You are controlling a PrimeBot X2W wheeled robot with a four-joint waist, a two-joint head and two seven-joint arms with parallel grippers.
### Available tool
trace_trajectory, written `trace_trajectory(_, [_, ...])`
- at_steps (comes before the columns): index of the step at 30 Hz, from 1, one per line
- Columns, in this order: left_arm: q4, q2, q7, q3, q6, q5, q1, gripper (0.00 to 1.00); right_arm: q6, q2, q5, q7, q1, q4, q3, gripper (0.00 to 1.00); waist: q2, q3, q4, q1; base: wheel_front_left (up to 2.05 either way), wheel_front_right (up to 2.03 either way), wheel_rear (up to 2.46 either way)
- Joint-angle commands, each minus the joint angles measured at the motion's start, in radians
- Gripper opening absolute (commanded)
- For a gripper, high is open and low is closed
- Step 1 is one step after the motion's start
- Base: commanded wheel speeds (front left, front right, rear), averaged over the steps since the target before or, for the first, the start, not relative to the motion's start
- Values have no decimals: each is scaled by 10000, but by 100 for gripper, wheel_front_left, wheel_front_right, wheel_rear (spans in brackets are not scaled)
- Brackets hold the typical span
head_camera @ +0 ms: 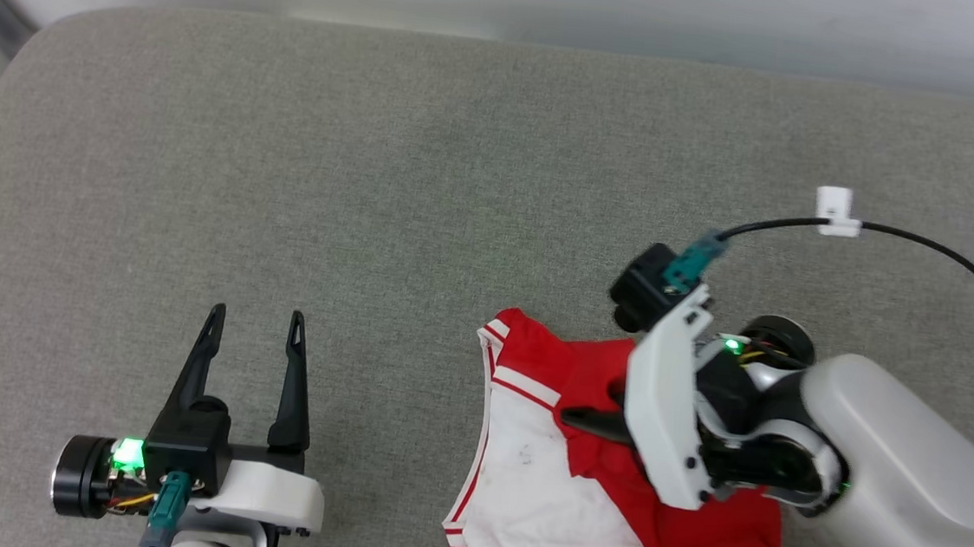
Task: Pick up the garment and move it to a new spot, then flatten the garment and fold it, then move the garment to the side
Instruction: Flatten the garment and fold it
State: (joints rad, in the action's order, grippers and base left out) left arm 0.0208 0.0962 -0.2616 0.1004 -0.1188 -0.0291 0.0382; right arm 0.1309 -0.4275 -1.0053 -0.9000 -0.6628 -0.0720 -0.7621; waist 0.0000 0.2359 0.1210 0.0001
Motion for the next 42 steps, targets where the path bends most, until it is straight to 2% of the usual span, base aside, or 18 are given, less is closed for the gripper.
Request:
trace_trajectory(1, [2,-31,-47,32,19,85,210,100,-4,253,176,38,-351,-305,-317,0,0,138,84,-1,0,0,0])
trace_trajectory(7, [89,-172,-47,153,74,94,470,100,-2,868,860,679,-1025,-1833,-1687,0,0,420,302,-1,0,0,0])
trace_trajectory(14, [189,-244,-47,32,46,52,393,100,-5,824,811,1660,-1121,-2966,-2867,0,0,325,273,-1,0,0,0])
trace_trajectory(15, [208,-233,-47,-2,44,59,327,100,-5,796,758,1858,-1217,-2959,-2931,26,0,258,226,-1,0,0,0])
trace_trajectory(16, [231,-214,-47,-22,61,73,270,100,-5,757,689,2099,-1320,-2858,-2979,100,0,170,174,-1,0,0,0])
trace_trajectory(20, [255,-130,-47,-138,101,107,101,100,-4,275,388,3108,-1652,-2144,-2918,100,0,-208,-43,-1,0,0,0])
trace_trajectory(24, [235,-73,-47,-259,119,118,-58,100,-4,-589,734,4621,-1859,-1456,-2441,100,0,-553,-268,-1,0,0,0])
trace_trajectory(29, [199,-51,-47,-337,122,147,-307,100,-5,-1215,2006,7136,-1458,-1686,-787,100,0,-854,-536,-1,0,0,0])
trace_trajectory(35, [117,-8,-47,-519,107,113,-607,100,-4,-828,4073,9633,-86,-2357,1904,100,0,-1142,-849,-1,0,0,0])
trace_trajectory(40, [41,-3,-47,-607,134,110,-819,100,-4,-138,5432,10881,1531,-2330,3911,100,0,-1324,-1042,-1,0,0,0])
trace_trajectory(42, [41,-1,-47,-623,128,112,-873,100,-4,28,5690,11024,1884,-2239,4236,100,0,-1359,-1071,-1,0,0,0])
